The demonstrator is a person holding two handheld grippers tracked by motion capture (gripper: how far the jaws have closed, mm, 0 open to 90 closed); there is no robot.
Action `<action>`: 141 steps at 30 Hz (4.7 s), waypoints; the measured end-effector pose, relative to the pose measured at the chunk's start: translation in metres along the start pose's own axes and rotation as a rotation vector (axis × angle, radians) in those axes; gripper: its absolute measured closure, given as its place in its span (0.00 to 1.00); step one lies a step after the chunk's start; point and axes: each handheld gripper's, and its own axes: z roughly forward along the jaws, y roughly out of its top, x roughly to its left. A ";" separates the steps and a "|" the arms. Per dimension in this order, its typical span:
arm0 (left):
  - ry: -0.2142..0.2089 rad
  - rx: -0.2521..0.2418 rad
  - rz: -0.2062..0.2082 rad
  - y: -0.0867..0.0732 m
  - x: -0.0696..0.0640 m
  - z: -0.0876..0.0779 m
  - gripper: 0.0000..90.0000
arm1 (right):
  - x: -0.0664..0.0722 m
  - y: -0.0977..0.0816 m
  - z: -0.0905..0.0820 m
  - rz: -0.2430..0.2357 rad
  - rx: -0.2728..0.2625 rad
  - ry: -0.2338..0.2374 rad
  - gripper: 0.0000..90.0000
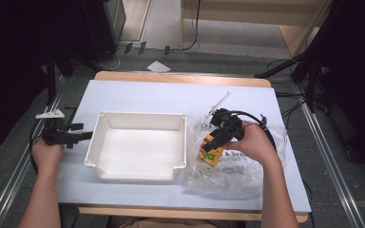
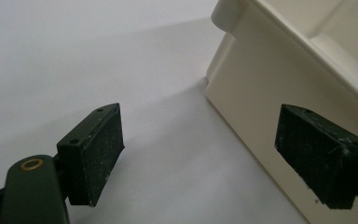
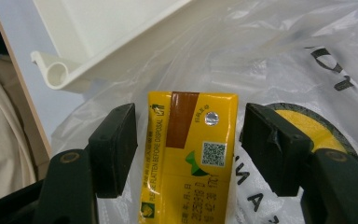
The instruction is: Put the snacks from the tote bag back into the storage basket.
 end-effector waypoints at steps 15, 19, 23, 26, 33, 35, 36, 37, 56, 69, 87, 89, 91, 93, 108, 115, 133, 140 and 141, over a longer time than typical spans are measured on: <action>-0.002 0.002 0.002 0.000 0.000 0.000 0.18 | -0.004 0.002 0.025 -0.024 0.070 -0.002 0.46; -0.001 0.000 0.001 0.000 0.000 0.000 0.18 | -0.006 0.002 0.032 -0.005 0.092 -0.003 0.47; -0.002 0.002 0.001 0.000 0.000 0.000 0.18 | -0.004 0.004 0.027 -0.021 0.088 -0.045 0.55; -0.002 0.003 0.002 0.000 0.000 0.000 0.18 | -0.004 0.003 0.024 -0.004 0.086 -0.065 0.58; -0.002 0.006 0.005 0.001 0.000 0.001 0.18 | -0.006 0.004 0.023 0.033 0.086 -0.064 0.59; -0.001 0.003 0.002 0.000 0.000 0.001 0.18 | -0.006 0.004 0.022 0.039 0.091 -0.071 0.59; -0.001 0.004 0.002 0.000 0.000 0.001 0.18 | -0.006 0.004 0.021 0.038 0.092 -0.071 0.59; -0.001 0.004 0.002 0.000 0.000 0.001 0.18 | -0.005 0.004 0.021 0.032 0.095 -0.072 0.60; -0.002 0.005 0.005 0.000 0.000 0.001 0.18 | -0.004 0.001 0.003 0.089 0.085 -0.089 0.61; -0.002 0.006 0.006 0.000 0.000 0.001 0.18 | -0.003 0.000 -0.023 0.126 -0.001 -0.131 0.61; -0.001 0.007 0.002 -0.001 0.000 -0.001 0.18 | 0.013 0.005 -0.056 0.140 -0.122 -0.205 0.61; 0.002 0.002 0.000 -0.002 0.000 -0.002 0.18 | 0.014 0.005 -0.058 0.134 -0.132 -0.206 0.61; 0.003 0.003 0.000 -0.002 0.000 -0.002 0.18 | 0.016 0.007 -0.060 0.129 -0.141 -0.208 0.61; 0.005 0.007 0.000 -0.003 -0.001 -0.002 0.18 | 0.018 0.009 -0.060 0.118 -0.153 -0.210 0.61; 0.015 0.007 -0.007 -0.009 -0.001 -0.008 0.18 | 0.029 0.028 -0.060 0.054 -0.192 -0.211 0.61; 0.026 0.009 -0.010 -0.012 -0.001 -0.013 0.18 | 0.034 0.037 -0.058 -0.002 -0.211 -0.208 0.61; 0.043 0.001 -0.021 -0.019 -0.001 -0.022 0.18 | 0.047 0.068 -0.052 -0.077 -0.260 -0.193 0.61; 0.043 0.002 -0.020 -0.019 -0.001 -0.022 0.18 | 0.054 0.079 -0.046 -0.124 -0.261 -0.195 0.61; 0.043 0.002 -0.019 -0.019 -0.001 -0.022 0.18 | 0.054 0.081 -0.044 -0.129 -0.259 -0.198 0.61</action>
